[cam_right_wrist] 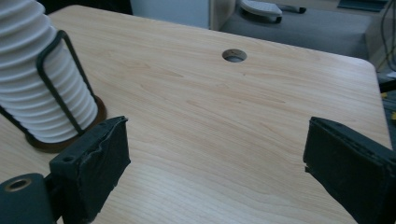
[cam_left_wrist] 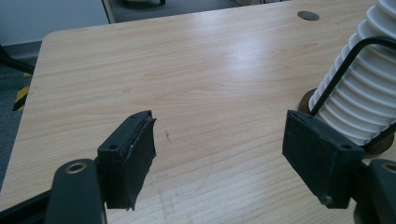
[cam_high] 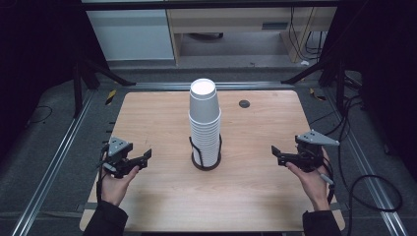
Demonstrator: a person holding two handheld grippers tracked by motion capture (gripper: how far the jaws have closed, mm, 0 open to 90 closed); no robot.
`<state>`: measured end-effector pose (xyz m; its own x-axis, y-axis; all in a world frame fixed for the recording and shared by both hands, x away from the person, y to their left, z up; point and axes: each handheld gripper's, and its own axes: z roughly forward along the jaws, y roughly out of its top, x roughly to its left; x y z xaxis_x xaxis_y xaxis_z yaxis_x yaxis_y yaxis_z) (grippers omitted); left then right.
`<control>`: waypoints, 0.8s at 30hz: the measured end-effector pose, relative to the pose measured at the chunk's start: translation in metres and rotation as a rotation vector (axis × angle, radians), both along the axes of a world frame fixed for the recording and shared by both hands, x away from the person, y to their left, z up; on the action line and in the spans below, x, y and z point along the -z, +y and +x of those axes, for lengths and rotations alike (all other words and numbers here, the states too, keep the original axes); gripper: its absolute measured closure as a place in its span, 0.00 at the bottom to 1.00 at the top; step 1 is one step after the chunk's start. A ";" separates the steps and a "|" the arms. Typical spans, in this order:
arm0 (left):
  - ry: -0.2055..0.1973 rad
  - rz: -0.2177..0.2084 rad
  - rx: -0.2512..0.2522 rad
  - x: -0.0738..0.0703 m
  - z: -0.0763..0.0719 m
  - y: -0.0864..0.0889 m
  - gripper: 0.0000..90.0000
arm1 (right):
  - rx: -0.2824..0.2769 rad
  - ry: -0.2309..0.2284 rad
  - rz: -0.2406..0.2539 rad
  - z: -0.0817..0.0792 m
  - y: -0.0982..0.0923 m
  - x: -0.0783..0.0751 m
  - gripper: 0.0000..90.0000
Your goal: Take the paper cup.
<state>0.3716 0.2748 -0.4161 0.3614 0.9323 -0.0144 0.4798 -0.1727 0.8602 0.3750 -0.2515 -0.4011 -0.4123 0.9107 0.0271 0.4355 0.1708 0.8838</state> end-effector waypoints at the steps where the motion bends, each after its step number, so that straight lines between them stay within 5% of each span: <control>1: 0.000 0.004 0.004 0.000 0.000 -0.001 0.28 | 0.000 -0.003 0.006 0.000 0.000 0.000 0.08; 10: 0.023 0.005 0.044 0.004 -0.002 -0.008 0.27 | -0.028 -0.033 0.013 -0.004 0.006 -0.009 0.09; 20: 0.034 -0.010 0.047 0.002 -0.004 -0.004 0.27 | -0.116 -0.069 0.032 -0.007 0.024 -0.038 0.08; 24: 0.035 -0.014 0.043 0.003 -0.004 -0.004 0.28 | -0.167 -0.092 0.077 -0.007 0.033 -0.058 0.07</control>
